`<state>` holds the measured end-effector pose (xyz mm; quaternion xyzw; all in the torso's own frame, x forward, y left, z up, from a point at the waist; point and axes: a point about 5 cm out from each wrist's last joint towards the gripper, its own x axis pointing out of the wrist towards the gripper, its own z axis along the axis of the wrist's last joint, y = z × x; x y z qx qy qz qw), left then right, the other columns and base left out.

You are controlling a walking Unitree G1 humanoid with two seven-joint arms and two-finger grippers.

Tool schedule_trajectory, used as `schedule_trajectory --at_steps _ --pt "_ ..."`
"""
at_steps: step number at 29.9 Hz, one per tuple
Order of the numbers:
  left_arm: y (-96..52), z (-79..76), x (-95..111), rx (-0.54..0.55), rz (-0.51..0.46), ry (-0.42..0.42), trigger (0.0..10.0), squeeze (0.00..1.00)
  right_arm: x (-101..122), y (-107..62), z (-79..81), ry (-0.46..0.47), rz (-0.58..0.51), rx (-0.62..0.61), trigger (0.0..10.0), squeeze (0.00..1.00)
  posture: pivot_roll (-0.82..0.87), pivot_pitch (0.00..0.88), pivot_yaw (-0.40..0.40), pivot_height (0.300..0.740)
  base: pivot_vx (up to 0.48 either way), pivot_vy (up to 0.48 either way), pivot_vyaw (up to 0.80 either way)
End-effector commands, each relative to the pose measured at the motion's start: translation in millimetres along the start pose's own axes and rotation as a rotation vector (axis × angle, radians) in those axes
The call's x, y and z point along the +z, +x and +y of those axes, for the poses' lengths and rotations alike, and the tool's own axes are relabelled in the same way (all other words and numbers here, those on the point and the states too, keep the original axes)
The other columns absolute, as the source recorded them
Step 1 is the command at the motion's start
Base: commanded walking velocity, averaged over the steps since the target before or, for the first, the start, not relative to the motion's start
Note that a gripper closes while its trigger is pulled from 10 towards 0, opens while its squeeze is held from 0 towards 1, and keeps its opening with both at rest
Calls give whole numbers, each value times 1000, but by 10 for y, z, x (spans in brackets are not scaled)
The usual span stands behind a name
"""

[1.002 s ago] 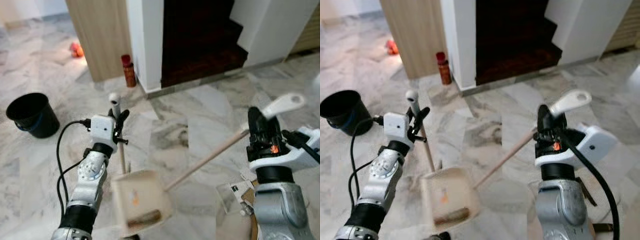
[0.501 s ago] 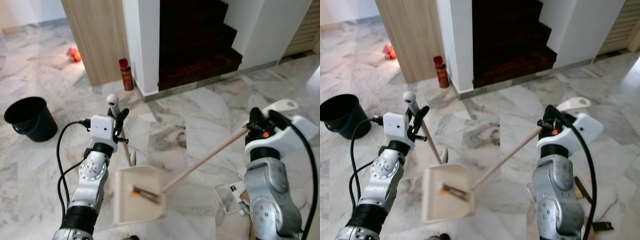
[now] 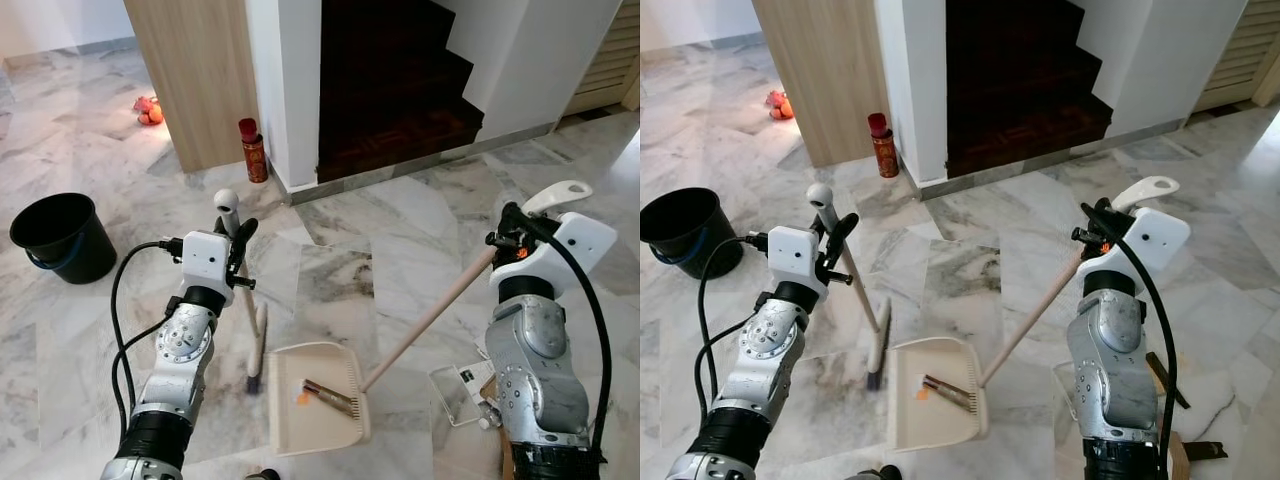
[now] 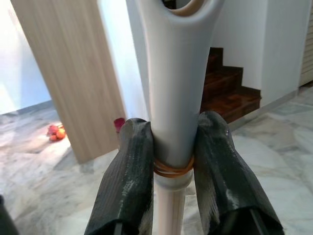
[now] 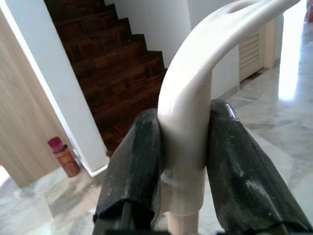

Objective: Sweep floor

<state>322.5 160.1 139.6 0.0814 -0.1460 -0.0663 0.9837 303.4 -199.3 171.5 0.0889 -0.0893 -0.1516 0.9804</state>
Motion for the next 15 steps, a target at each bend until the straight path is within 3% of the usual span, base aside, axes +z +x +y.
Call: schedule_trajectory --at_steps 1,9,15 --pt "7 -8 114 -10 -67 31 10000 0 119 52 6 -19 -77 2 10000 0 -3 51 -12 740 0 0 0" --pt "-54 -64 100 -28 -63 29 10000 0 52 129 69 -17 -82 20 10000 0 2 40 -19 740 0 0 0" --pt "-17 -123 152 -5 -79 -35 10000 0 -47 171 65 -49 -80 27 10000 0 11 17 -23 740 0 0 0"
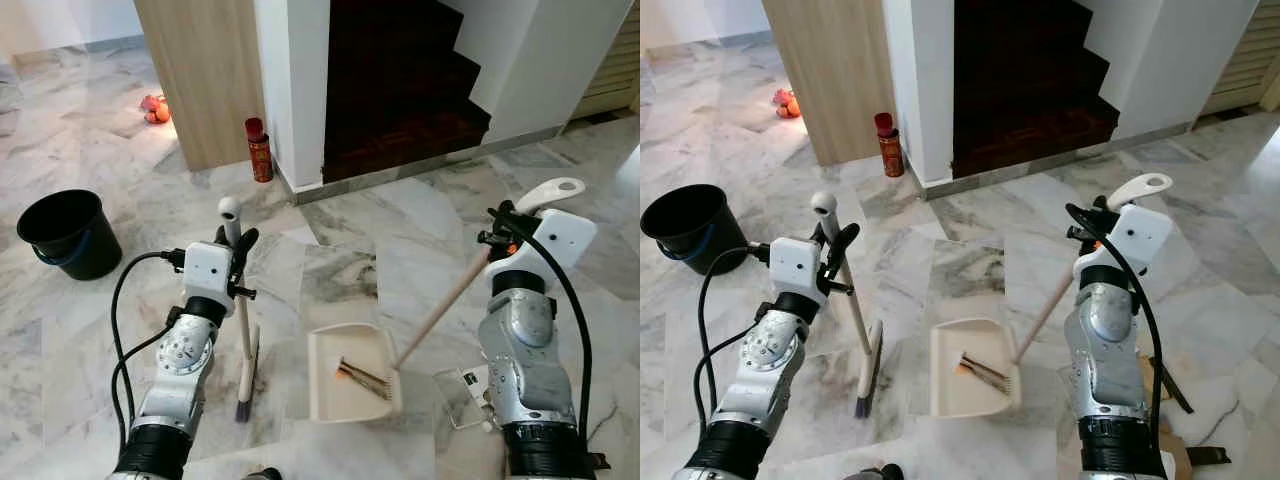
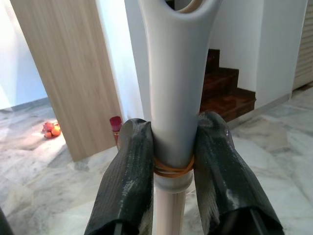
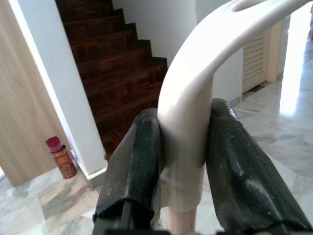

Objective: Sweep floor

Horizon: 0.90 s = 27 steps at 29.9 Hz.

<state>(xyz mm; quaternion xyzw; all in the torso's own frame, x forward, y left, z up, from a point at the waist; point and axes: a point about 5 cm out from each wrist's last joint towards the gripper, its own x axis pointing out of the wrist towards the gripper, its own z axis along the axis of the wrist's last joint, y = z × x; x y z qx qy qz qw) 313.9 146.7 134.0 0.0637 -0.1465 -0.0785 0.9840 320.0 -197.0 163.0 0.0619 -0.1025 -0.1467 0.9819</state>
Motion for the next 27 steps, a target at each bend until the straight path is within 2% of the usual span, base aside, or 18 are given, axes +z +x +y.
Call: schedule_trajectory --at_steps 1,10,15,20,27 --pt "63 23 161 15 -73 2 10000 0 66 39 8 -3 -51 13 10000 0 12 15 -23 740 0 0 0" --pt "138 65 192 17 -83 -1 10000 0 3 99 17 -82 -82 62 10000 0 13 0 -13 740 0 0 0" --pt "160 70 185 15 -82 -2 10000 0 -52 112 -78 -66 -85 96 10000 0 15 0 -11 740 0 0 0" --pt "155 130 158 33 -70 2 10000 0 -17 145 -176 -62 -104 85 10000 0 11 0 -10 740 0 0 0" --pt "132 160 143 47 -62 -1 10000 0 -49 133 -275 -103 -115 102 10000 0 17 8 -9 740 0 0 0"
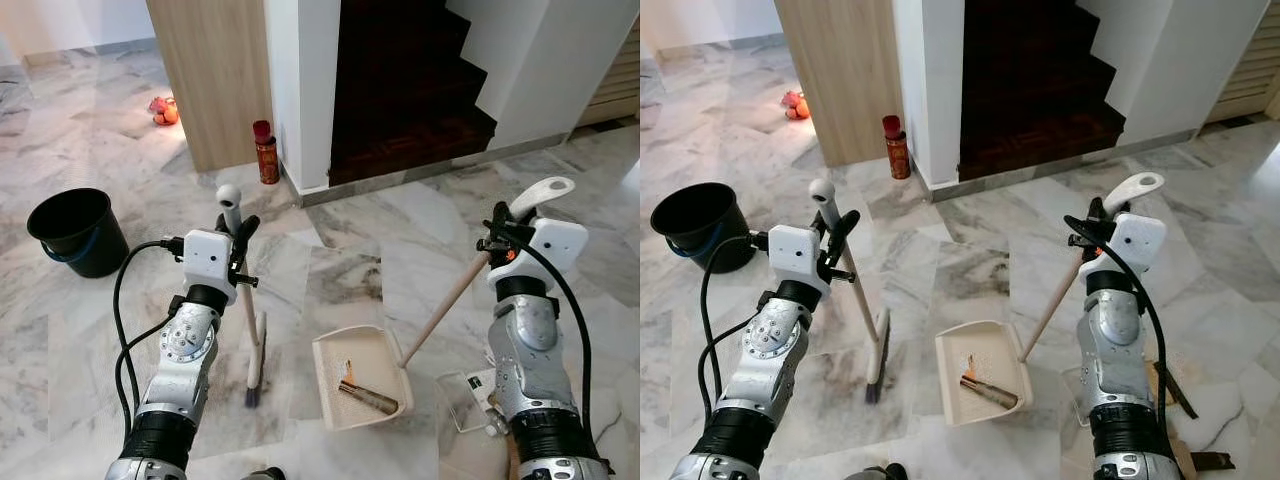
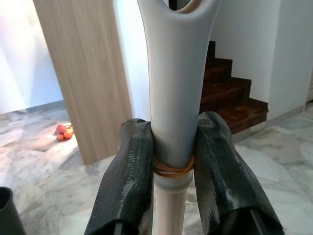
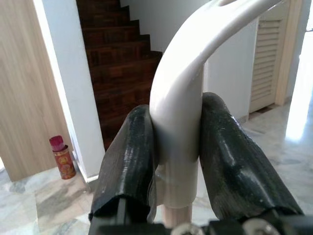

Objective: Sweep floor

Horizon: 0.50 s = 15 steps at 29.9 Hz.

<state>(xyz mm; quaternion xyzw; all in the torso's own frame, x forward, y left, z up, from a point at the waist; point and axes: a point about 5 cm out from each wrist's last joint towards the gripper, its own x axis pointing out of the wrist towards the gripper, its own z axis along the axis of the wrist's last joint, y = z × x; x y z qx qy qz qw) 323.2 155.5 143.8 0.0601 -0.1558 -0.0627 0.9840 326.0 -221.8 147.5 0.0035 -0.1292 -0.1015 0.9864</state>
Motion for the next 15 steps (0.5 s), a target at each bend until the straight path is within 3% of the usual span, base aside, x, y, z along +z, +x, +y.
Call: schedule_trajectory --at_steps 1,15 --pt "37 59 85 18 -44 -4 10000 0 79 30 -72 4 -52 -13 10000 0 8 11 -6 740 0 0 0" --pt "2 66 55 40 -23 -62 10000 0 -14 28 -18 156 -5 -82 10000 0 12 35 -5 740 0 0 0"
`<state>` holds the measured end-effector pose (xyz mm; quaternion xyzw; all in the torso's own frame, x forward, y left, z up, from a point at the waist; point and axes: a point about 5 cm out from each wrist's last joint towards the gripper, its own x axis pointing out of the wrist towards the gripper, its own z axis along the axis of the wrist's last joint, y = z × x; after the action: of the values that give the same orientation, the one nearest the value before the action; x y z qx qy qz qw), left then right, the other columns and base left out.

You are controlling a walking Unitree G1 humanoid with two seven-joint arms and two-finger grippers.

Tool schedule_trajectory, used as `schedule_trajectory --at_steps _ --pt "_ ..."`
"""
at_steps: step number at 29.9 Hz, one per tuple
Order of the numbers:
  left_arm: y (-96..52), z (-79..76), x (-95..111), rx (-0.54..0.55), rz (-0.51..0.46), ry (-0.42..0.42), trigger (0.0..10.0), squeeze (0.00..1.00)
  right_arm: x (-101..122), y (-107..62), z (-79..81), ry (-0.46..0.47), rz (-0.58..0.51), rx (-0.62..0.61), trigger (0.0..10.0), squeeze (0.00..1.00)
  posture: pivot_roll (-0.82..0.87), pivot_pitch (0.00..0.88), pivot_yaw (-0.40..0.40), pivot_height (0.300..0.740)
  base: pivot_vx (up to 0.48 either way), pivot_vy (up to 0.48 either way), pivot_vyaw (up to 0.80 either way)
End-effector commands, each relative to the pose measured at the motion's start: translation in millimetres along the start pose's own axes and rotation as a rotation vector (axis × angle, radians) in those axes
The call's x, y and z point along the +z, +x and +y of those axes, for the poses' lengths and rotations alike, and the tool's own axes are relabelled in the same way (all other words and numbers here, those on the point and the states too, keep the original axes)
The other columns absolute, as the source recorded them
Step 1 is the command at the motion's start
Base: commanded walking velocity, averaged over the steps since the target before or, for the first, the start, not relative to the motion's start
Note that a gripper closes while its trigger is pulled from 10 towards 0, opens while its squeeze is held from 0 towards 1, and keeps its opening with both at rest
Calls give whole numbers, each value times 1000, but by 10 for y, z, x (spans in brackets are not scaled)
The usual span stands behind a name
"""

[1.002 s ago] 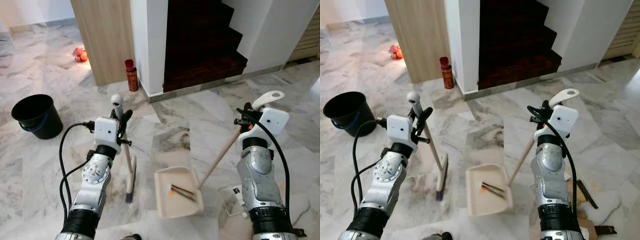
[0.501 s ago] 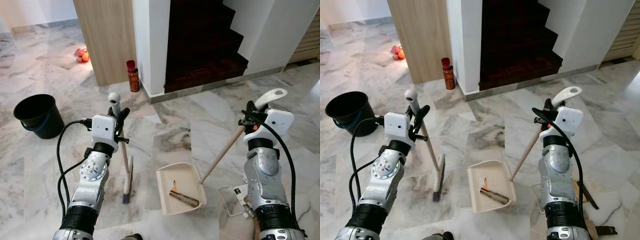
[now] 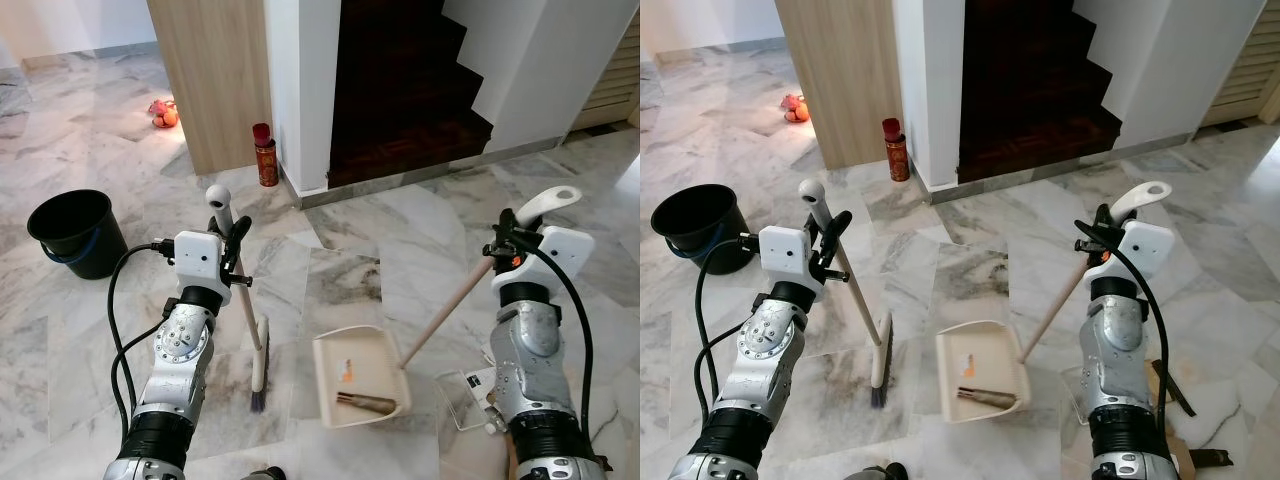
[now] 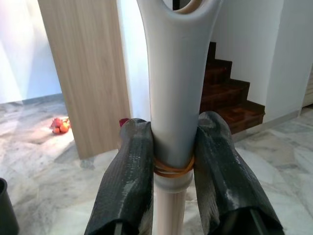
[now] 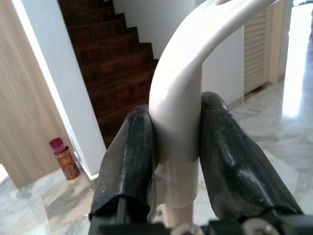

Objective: Sweep floor

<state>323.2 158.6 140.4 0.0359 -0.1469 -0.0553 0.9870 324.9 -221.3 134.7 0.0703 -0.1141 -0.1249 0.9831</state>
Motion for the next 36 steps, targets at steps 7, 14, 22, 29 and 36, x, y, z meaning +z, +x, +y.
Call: schedule_trajectory --at_steps 7,14,22,29,36 --pt "-14 18 86 11 -31 -23 10000 0 112 54 40 17 -47 20 10000 0 12 55 -12 740 0 0 0" --pt "-19 -3 -26 15 55 -78 10000 0 113 56 41 13 -46 23 10000 0 7 68 -14 740 0 0 0" --pt "-29 -33 -3 -6 51 -47 10000 0 100 44 63 -5 -38 42 10000 0 10 74 -15 740 0 0 325" --pt "-20 -41 36 -21 40 -22 10000 0 98 42 70 5 -40 43 10000 0 14 72 -12 740 0 0 772" --pt "-9 -55 52 -31 34 -3 10000 0 84 40 91 13 -36 51 10000 0 17 66 -10 740 0 0 769"
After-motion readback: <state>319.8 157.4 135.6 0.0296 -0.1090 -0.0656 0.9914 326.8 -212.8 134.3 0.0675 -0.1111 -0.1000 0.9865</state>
